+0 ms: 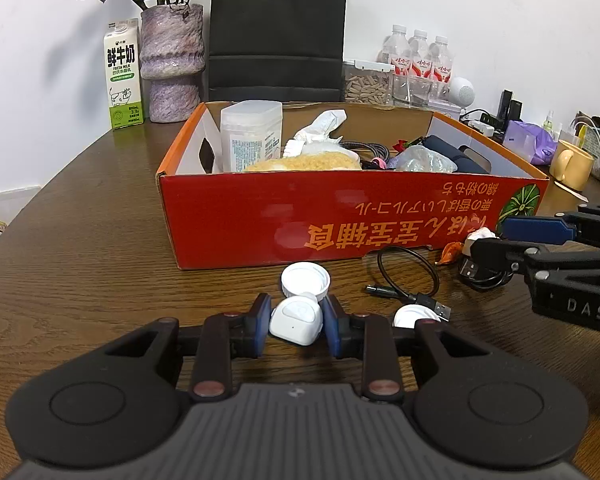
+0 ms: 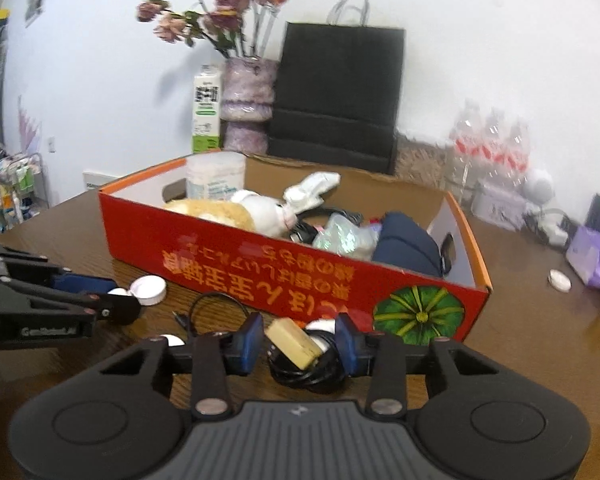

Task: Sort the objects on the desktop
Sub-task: 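Carry the earbud case and cable into the box and open both tools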

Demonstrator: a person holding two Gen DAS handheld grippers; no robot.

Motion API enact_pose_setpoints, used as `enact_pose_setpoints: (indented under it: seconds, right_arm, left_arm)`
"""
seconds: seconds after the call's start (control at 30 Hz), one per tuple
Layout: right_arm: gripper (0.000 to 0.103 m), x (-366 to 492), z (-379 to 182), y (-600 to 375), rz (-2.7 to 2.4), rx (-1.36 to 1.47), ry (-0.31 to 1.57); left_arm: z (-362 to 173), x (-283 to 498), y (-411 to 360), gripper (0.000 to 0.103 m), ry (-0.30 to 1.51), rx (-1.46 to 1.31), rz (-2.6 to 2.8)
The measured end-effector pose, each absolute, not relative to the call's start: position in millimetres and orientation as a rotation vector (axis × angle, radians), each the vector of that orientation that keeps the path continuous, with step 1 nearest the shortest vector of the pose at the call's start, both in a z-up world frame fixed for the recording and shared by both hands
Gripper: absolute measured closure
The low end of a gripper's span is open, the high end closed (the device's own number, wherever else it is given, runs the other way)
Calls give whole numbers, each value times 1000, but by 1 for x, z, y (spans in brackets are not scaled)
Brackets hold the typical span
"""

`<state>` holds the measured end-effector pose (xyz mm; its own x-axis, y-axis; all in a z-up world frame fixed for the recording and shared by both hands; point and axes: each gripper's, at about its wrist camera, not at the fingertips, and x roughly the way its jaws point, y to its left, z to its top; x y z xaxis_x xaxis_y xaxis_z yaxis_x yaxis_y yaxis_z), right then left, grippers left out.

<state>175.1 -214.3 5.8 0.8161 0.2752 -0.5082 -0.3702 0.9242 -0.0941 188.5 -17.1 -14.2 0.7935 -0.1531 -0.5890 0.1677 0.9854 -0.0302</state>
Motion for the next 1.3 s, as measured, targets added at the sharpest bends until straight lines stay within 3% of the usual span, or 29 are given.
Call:
enact_pose_setpoints:
  seconds: [0.1, 0.23, 0.4, 0.93, 1.3]
  right_arm:
    - [67, 178, 4, -208, 351, -230, 536]
    - [82, 179, 3, -208, 353, -225, 547]
    - [93, 175, 9, -215, 352, -188, 521]
    - [93, 165, 42, -238, 369, -74, 414]
    - [93, 218, 76, -245, 334, 38, 338]
  left_arm:
    - [-14, 188, -17, 74, 631, 23, -172]
    - [-13, 187, -17, 74, 627, 17, -178]
    - [-9, 185, -16, 75, 615, 5, -182]
    - [34, 181, -25, 75, 501, -29, -208]
    - [74, 234, -57, 75, 397, -65, -214]
